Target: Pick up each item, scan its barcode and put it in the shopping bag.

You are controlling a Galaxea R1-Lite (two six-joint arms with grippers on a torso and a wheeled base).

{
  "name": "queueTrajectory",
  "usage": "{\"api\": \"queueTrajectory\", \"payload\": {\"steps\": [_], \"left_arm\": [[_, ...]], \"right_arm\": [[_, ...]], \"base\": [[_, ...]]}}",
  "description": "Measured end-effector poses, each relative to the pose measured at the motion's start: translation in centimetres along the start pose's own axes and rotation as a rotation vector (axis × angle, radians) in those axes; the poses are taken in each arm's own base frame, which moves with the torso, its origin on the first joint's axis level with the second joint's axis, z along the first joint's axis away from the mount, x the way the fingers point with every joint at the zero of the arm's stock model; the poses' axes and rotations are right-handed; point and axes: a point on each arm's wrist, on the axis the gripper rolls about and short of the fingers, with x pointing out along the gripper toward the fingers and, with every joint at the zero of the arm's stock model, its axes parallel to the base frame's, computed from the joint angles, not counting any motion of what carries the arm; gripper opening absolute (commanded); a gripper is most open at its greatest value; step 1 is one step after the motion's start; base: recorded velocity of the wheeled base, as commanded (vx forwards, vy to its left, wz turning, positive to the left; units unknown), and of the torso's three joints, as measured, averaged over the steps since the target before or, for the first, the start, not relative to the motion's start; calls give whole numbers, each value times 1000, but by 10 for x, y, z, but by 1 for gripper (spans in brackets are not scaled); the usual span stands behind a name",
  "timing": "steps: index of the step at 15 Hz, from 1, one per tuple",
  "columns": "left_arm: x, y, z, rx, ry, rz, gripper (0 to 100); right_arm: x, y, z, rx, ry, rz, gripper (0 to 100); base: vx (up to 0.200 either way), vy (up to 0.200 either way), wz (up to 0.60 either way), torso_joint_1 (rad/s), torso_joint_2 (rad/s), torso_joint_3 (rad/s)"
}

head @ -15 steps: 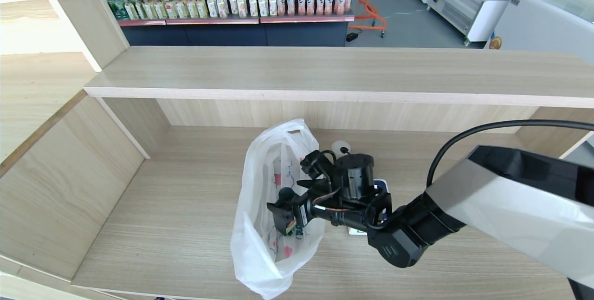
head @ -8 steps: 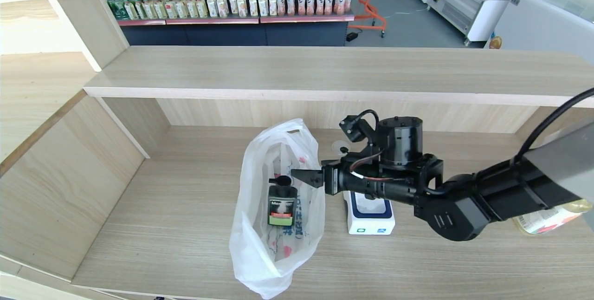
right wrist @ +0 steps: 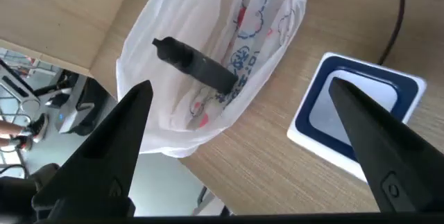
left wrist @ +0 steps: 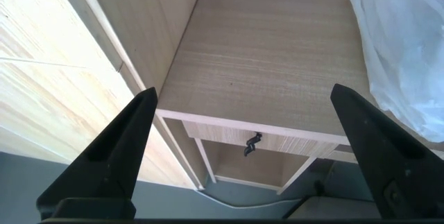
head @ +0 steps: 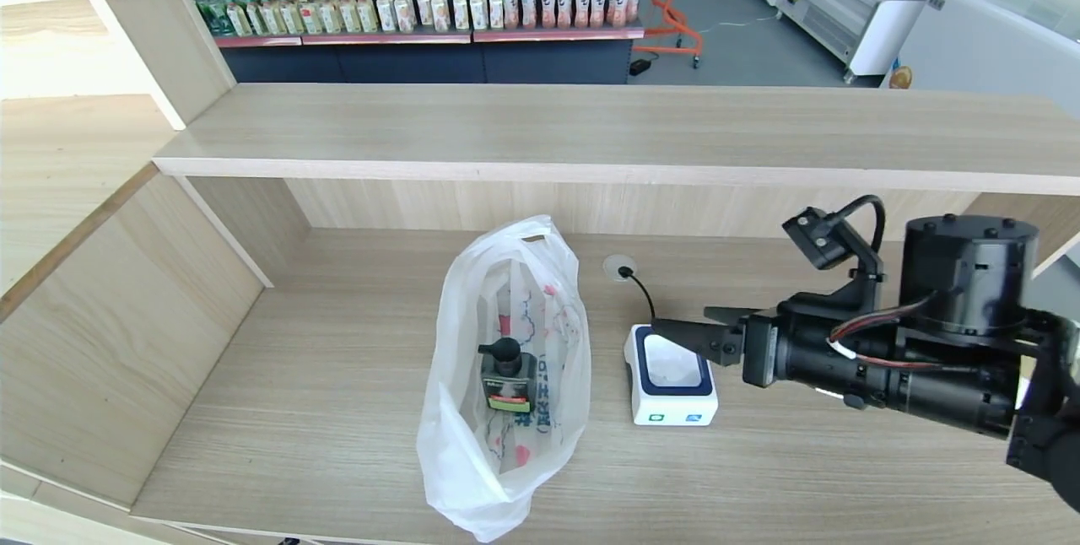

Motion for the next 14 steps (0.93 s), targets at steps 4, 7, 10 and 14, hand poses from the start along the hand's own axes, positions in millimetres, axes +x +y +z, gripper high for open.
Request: {"api": "queueTrajectory", "payload": {"steps": [4, 7, 10, 14], "left_arm": [[0, 0, 0, 0, 0, 0, 100], [0, 0, 0, 0, 0, 0, 100], [0, 0, 0, -1, 0, 0, 100], [0, 0, 0, -5, 0, 0, 100]], "right_arm": [[-57, -25, 2, -105, 58, -360, 100], [-84, -27, 9, -104, 69, -528, 100], [-100, -23, 14, -90, 38, -554, 100], [-114, -25, 10, -64, 70, -601, 100]], "base": [[0, 0, 0, 0, 0, 0], [0, 0, 0, 0, 0, 0], [0, 0, 0, 0, 0, 0], [-150, 0, 0, 4, 5, -1]]}}
